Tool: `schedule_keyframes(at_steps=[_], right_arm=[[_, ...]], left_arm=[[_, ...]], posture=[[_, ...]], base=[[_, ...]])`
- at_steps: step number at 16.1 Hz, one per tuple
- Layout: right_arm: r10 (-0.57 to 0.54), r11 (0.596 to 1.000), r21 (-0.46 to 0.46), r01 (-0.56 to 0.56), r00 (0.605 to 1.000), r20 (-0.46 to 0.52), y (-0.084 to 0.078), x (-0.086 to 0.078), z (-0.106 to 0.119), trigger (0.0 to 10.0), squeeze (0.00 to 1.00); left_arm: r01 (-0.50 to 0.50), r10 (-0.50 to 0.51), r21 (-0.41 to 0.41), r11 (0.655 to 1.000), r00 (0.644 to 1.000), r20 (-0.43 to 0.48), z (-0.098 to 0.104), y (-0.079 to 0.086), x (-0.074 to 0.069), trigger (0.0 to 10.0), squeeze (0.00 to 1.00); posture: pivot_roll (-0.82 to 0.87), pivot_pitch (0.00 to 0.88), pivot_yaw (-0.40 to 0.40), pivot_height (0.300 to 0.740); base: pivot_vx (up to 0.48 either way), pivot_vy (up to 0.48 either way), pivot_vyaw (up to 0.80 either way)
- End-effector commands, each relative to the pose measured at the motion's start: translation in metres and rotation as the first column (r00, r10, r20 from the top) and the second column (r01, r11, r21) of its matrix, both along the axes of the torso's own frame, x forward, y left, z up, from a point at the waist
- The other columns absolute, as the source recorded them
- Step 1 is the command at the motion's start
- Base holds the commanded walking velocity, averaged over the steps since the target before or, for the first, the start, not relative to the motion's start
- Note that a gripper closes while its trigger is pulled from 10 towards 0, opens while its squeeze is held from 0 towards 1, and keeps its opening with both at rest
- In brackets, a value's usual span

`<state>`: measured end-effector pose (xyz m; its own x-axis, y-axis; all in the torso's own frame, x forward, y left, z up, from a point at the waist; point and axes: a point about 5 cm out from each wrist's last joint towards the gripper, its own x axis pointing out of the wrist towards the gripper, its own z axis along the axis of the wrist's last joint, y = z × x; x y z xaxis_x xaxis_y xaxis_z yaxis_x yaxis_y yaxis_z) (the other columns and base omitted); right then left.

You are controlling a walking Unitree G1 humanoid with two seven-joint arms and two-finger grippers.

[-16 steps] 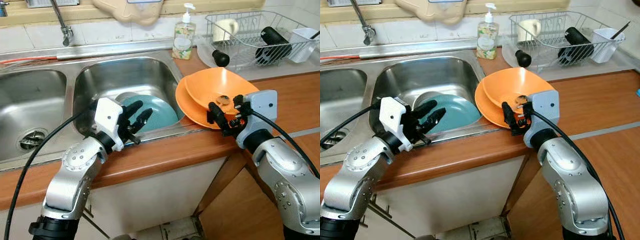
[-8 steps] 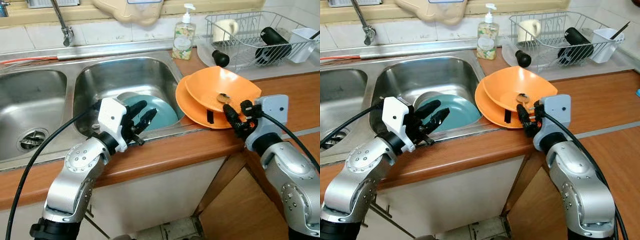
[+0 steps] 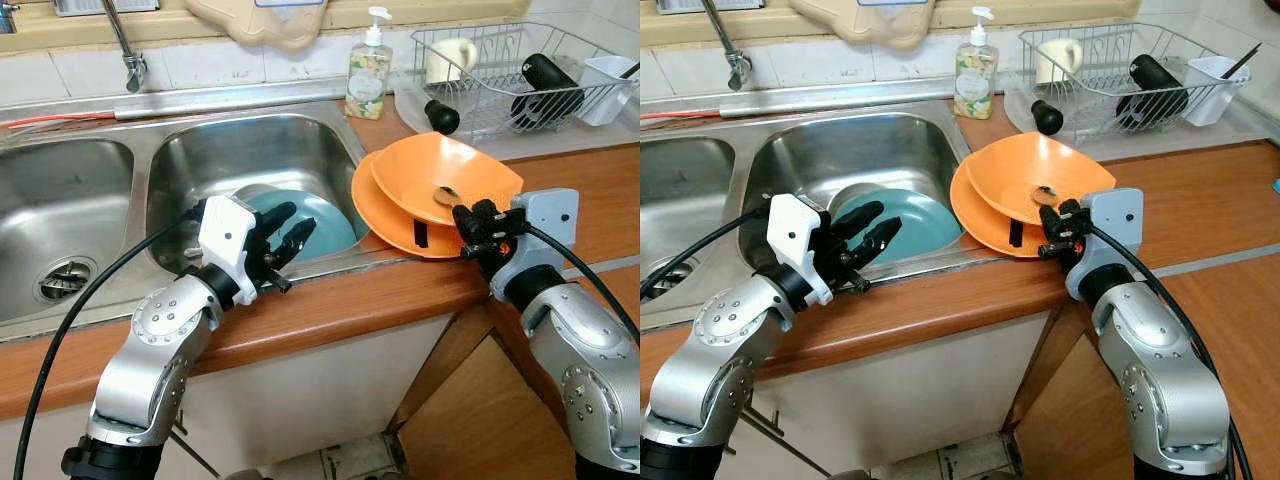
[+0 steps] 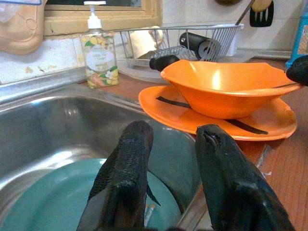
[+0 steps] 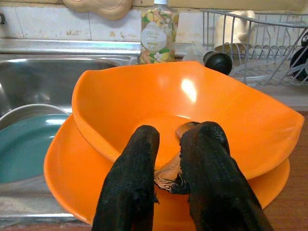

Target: Kitchen organization

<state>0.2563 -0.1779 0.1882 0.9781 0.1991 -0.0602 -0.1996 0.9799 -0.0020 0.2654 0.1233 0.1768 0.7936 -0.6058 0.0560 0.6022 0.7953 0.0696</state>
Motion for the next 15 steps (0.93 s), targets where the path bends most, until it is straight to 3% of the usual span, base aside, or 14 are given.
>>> schedule_keyframes(at_steps=[1, 11, 15], right_arm=[[-0.013, 1.000, 0.021, 0.013, 1.000, 0.000, -0.004, 0.001, -0.001, 0.0, 0.00], [0.044, 0.998, 0.035, -0.050, 0.988, 0.146, 0.004, 0.008, 0.037, 0.0, 0.00], [0.133, 0.986, 0.067, -0.150, 0.968, 0.211, 0.015, 0.007, 0.052, 0.0, 0.00]], left_arm=[[0.019, -0.019, -0.003, 1.000, 1.000, 0.013, 0.004, -0.004, -0.001, 10.0, 0.00], [0.076, -0.087, 0.099, 0.992, 0.991, 0.107, 0.013, -0.014, 0.003, 10.0, 0.00], [0.079, -0.120, 0.190, 0.979, 0.969, 0.217, 0.023, -0.021, 0.007, 10.0, 0.00]], posture=[[-0.04, 0.000, 0.017, 0.740], [-0.04, 0.000, 0.020, 0.740], [-0.04, 0.000, 0.018, 0.740]], base=[[0.000, 0.000, 0.00], [0.000, 0.000, 0.00], [0.000, 0.000, 0.00]])
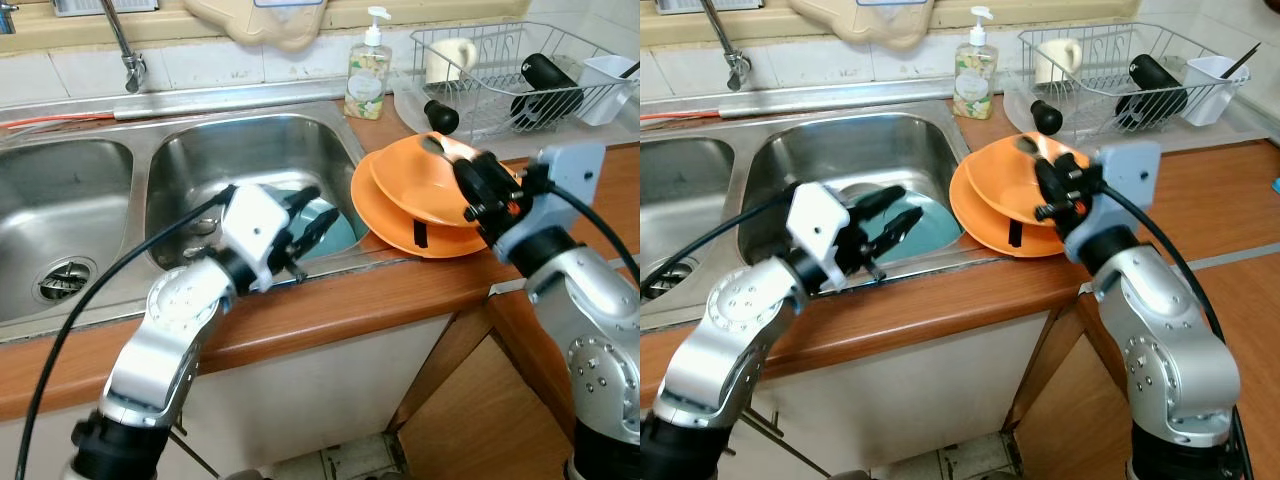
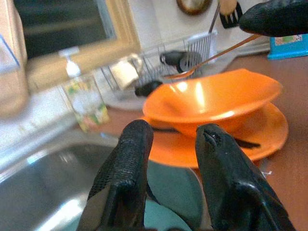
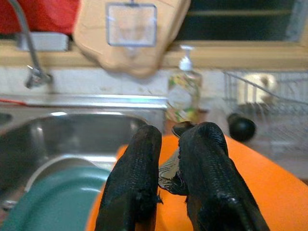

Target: Kitchen organization

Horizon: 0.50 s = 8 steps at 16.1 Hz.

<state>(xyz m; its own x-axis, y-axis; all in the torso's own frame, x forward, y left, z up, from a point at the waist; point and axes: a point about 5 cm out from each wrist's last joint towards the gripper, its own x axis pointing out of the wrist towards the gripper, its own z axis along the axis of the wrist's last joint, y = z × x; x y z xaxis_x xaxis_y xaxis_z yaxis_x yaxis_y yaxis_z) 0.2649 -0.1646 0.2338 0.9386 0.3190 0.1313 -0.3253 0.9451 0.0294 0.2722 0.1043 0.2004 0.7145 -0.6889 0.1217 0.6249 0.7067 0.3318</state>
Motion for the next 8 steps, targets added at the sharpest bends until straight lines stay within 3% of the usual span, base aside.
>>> schedule_keyframes(at_steps=[1, 5, 8], right_arm=[[0.067, 0.998, -0.002, -0.067, 0.997, 0.044, 0.006, -0.002, 0.009, 0.0, 0.00], [0.284, 0.958, -0.051, -0.282, 0.958, 0.042, 0.028, -0.005, 0.016, 0.0, 0.00], [0.377, 0.923, -0.090, -0.374, 0.926, 0.023, 0.038, -0.007, 0.016, 0.0, 0.00]], left_arm=[[0.006, -0.010, 0.059, 0.998, 0.998, 0.065, 0.005, -0.003, 0.004, 10.0, 0.00], [0.029, -0.078, 0.230, 0.973, 0.974, 0.210, 0.017, -0.010, 0.016, 10.0, 0.00], [0.046, -0.126, 0.310, 0.949, 0.962, 0.243, 0.016, -0.014, 0.023, 10.0, 0.00]], posture=[[-0.04, 0.000, 0.016, 0.740], [-0.04, 0.000, 0.007, 0.740], [-0.04, 0.000, 0.012, 0.740]], base=[[0.000, 0.000, 0.00], [0.000, 0.000, 0.00], [0.000, 0.000, 0.00]])
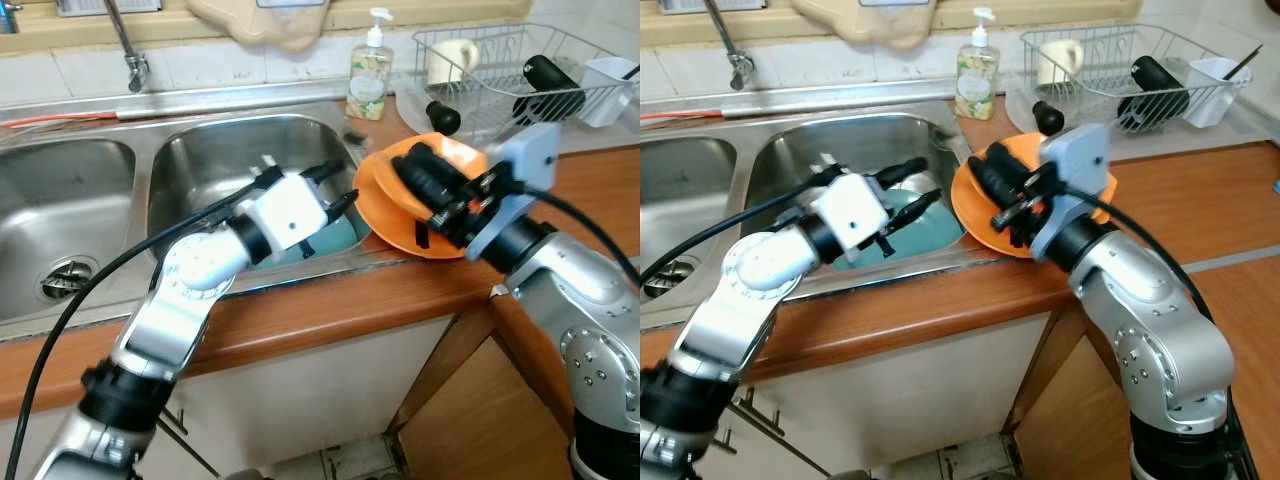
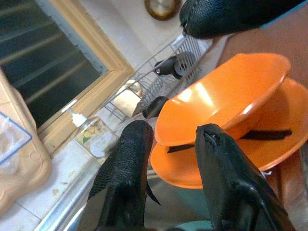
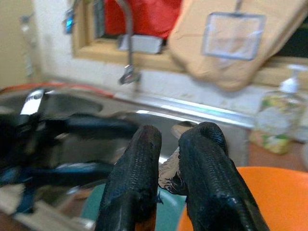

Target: Kitchen organization

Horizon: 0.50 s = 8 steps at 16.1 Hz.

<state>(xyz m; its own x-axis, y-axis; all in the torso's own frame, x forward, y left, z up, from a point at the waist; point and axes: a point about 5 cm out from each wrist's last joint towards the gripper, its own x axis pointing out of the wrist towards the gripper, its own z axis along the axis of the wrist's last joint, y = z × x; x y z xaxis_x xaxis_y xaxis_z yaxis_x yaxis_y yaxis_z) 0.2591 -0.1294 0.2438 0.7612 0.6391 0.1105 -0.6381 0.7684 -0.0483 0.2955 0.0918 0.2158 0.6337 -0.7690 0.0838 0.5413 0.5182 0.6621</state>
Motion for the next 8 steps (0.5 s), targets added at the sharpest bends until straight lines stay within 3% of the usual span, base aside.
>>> schedule_keyframes(at_steps=[1, 3, 4, 5, 7, 8], right_arm=[[0.044, 0.999, -0.012, -0.044, 0.999, 0.017, 0.005, -0.001, 0.006, 0.0, 0.00], [0.077, 0.996, -0.039, -0.077, 0.997, 0.009, 0.008, -0.003, 0.004, 0.0, 0.00], [0.089, 0.995, -0.048, -0.089, 0.996, 0.004, 0.009, -0.004, 0.004, 0.0, 0.00], [0.107, 0.993, -0.056, -0.107, 0.994, -0.002, 0.010, -0.005, 0.003, 0.0, 0.00], [0.119, 0.991, -0.060, -0.119, 0.993, -0.008, 0.011, -0.006, 0.003, 0.0, 0.00], [0.127, 0.990, -0.063, -0.127, 0.992, -0.009, 0.012, -0.007, 0.002, 0.0, 0.00]], left_arm=[[0.020, -0.021, 0.042, 0.999, 1.000, 0.021, 0.000, -0.002, 0.002, 10.0, 0.00], [0.030, -0.034, 0.073, 0.997, 0.998, 0.052, 0.001, -0.005, 0.006, 9.5, 0.00], [0.034, -0.039, 0.079, 0.996, 0.997, 0.061, 0.002, -0.005, 0.008, 7.6, 0.00], [0.036, -0.043, 0.091, 0.995, 0.997, 0.071, 0.002, -0.007, 0.011, 4.4, 0.00], [0.035, -0.044, 0.106, 0.994, 0.996, 0.079, 0.001, -0.008, 0.014, 3.6, 0.00], [0.037, -0.047, 0.113, 0.993, 0.995, 0.083, 0.001, -0.008, 0.015, 2.6, 0.00]], posture=[[-0.04, 0.000, 0.014, 0.740], [-0.04, 0.000, 0.017, 0.740], [-0.04, 0.000, 0.018, 0.740], [-0.05, 0.000, 0.019, 0.740], [-0.05, 0.000, 0.020, 0.740], [-0.05, 0.000, 0.021, 0.740]], base=[[0.000, 0.000, 0.00], [0.000, 0.000, 0.00], [0.000, 0.000, 0.00], [0.000, 0.000, 0.00], [0.000, 0.000, 0.00], [0.000, 0.000, 0.00]])
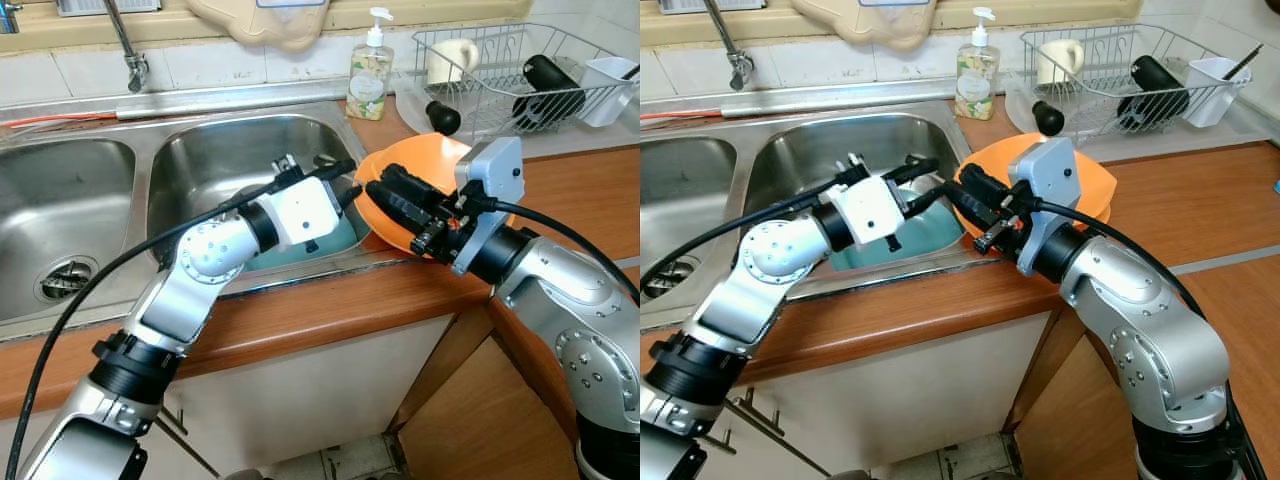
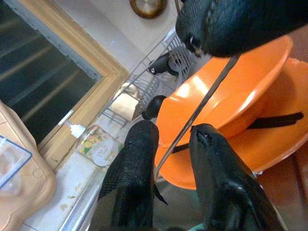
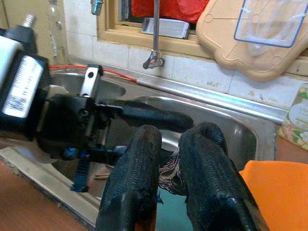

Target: Kitchen organization

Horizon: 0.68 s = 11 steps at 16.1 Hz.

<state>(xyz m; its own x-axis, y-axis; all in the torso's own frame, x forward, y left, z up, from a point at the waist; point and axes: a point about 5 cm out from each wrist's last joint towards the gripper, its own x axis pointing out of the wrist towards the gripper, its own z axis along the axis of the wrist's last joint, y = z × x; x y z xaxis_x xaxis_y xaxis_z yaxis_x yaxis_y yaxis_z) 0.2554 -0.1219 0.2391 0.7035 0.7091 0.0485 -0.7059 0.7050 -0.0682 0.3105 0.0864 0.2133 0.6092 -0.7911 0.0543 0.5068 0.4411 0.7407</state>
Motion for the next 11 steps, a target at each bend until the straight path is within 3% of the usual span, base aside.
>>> schedule_keyframes(at_steps=[1, 3, 10, 11], right_arm=[[0.045, 0.999, -0.004, -0.045, 0.999, 0.026, 0.005, -0.004, 0.007, 0.0, 0.00], [0.053, 0.999, 0.002, -0.053, 0.998, 0.029, 0.007, -0.004, 0.009, 0.0, 0.00], [0.068, 0.998, 0.011, -0.069, 0.997, 0.023, 0.009, -0.006, 0.011, 0.0, 0.00], [0.066, 0.998, 0.009, -0.066, 0.998, 0.024, 0.009, -0.006, 0.011, 1.7, 0.00]], left_arm=[[0.019, -0.020, 0.032, 0.999, 1.000, 0.021, 0.003, -0.004, 0.001, 1.3, 0.00], [0.026, -0.028, 0.067, 0.997, 0.999, 0.026, 0.000, -0.004, 0.003, 0.0, 0.00], [0.003, -0.013, 0.156, 0.988, 0.998, 0.060, -0.005, -0.002, 0.012, 0.0, 0.00], [0.002, -0.013, 0.162, 0.987, 0.998, 0.065, -0.005, -0.002, 0.012, 0.0, 0.00]], posture=[[-0.05, 0.000, 0.022, 0.740], [-0.05, 0.000, 0.023, 0.740], [-0.05, 0.000, 0.028, 0.740], [-0.05, 0.000, 0.027, 0.740]], base=[[0.000, 0.000, 0.00], [0.000, 0.000, 0.00], [0.000, 0.000, 0.00], [0.000, 0.000, 0.00]])
